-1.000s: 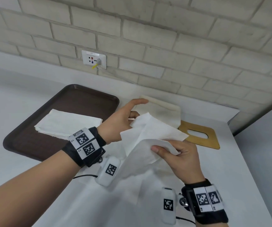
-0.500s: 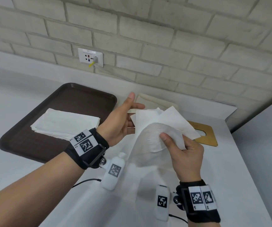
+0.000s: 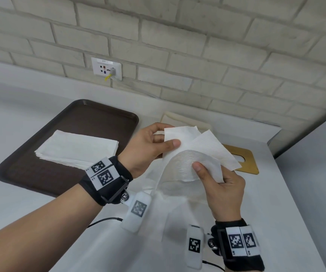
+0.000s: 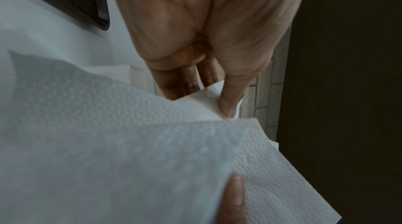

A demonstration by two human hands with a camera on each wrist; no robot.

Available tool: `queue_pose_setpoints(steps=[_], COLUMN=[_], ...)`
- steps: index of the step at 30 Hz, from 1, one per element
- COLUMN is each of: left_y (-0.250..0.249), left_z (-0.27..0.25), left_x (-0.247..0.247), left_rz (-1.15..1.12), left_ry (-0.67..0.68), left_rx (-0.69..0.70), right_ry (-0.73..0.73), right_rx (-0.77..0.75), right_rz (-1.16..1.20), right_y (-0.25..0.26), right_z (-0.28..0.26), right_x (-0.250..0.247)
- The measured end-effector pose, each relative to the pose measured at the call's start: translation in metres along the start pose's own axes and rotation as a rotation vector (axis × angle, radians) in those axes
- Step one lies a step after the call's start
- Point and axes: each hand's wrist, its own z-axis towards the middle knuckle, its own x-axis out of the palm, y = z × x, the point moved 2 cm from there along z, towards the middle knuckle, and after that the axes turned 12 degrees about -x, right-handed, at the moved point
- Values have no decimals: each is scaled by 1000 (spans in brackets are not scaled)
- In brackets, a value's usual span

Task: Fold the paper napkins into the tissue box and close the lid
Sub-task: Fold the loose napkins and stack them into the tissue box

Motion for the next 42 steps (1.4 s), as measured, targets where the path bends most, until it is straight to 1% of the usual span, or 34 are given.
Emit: queue_pose_setpoints(steps=[5, 9, 12, 14, 16, 18, 20, 21, 24, 29, 33, 36, 39, 42], left_y=[-2, -8, -13, -15, -14, -11, -6, -5, -3, 2, 6, 8, 6, 4], left_z=[1, 2, 2, 2, 4, 3, 2, 0, -6, -8, -6, -5, -9, -2], left_x=[2, -1, -5, -7, -5, -1, 6, 9, 15, 13, 8, 7, 11, 9], left_rz=[45, 72, 134, 184, 199, 217, 260, 273, 297, 253, 204, 225, 229, 183], left_ry=[-46, -108, -146, -153, -119, -42, 19, 28, 52, 41, 68, 95, 76, -14], left_rx=[105, 203, 266, 287, 276, 254, 219, 204, 189, 126, 60, 102, 127, 154], right_ry=[31, 71, 175, 254, 314, 396, 458, 472, 460, 448, 445, 443, 455, 425], right_rx=[-20, -49, -89, -137, -145, -110, -71, -37, 81, 167, 182, 198, 191, 143], right_rz=[-25, -33, -41, -6, 86, 137, 68, 21, -46, -69, -81, -80, -88, -149], right_y=[4, 12, 24, 38, 53, 61, 57, 51, 30, 20, 19, 20, 19, 19], right_z=[-2, -2, 2, 6, 11, 18, 25, 28, 33, 31, 32, 33, 32, 34], right_x=[-5, -15, -32, -43, -46, -39, -27, -21, -11, -6, -5, -4, -4, -13])
